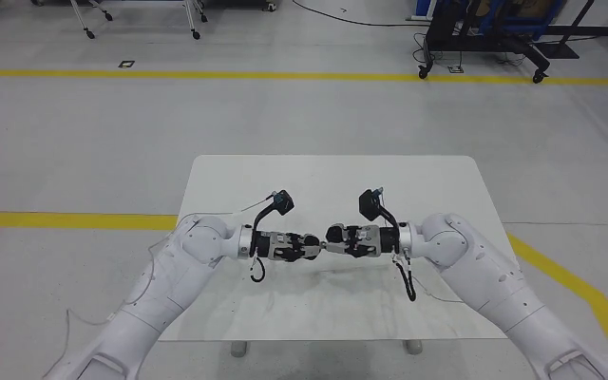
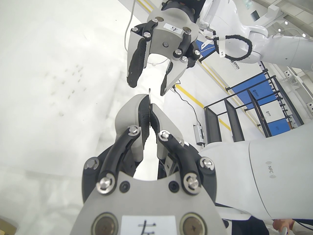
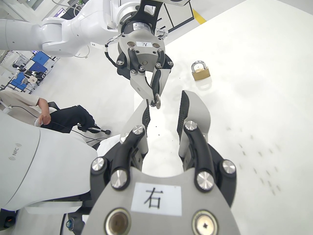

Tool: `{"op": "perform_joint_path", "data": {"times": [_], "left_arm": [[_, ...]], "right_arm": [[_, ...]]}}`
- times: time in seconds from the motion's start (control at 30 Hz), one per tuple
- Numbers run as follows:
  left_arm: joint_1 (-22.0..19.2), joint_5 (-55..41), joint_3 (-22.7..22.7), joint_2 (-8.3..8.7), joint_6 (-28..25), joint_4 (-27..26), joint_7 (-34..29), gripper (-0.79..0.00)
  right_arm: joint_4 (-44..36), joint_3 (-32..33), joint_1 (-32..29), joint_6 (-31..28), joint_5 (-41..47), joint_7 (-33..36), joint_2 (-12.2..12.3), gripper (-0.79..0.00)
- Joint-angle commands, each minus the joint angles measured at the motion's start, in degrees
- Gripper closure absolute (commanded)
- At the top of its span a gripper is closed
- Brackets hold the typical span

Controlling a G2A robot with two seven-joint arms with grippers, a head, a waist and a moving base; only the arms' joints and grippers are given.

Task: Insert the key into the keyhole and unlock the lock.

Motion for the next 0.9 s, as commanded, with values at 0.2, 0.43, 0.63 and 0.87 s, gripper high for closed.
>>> {"op": "perform_joint_path", "data": {"times": [0.2,0.43,0.63,0.87], "left_arm": [[-0.24,-0.03,0.54,0.08,0.15,0.16,0.20,0.000],[-0.32,0.53,0.64,0.18,0.50,0.26,1.33,0.000],[-0.33,-0.21,0.44,0.23,0.92,0.33,2.64,-0.785],[0.04,-2.14,-1.76,0.74,0.14,0.68,5.32,-0.785]], "right_arm": [[1.14,-1.46,1.13,-0.11,1.06,0.81,-0.71,0.000],[2.14,-1.99,1.70,-1.68,2.84,2.22,-0.91,0.000],[2.66,-1.68,1.65,-2.53,2.83,2.02,-0.89,0.000],[3.36,0.92,0.35,-4.25,3.30,-3.04,-0.60,0.000]]}}
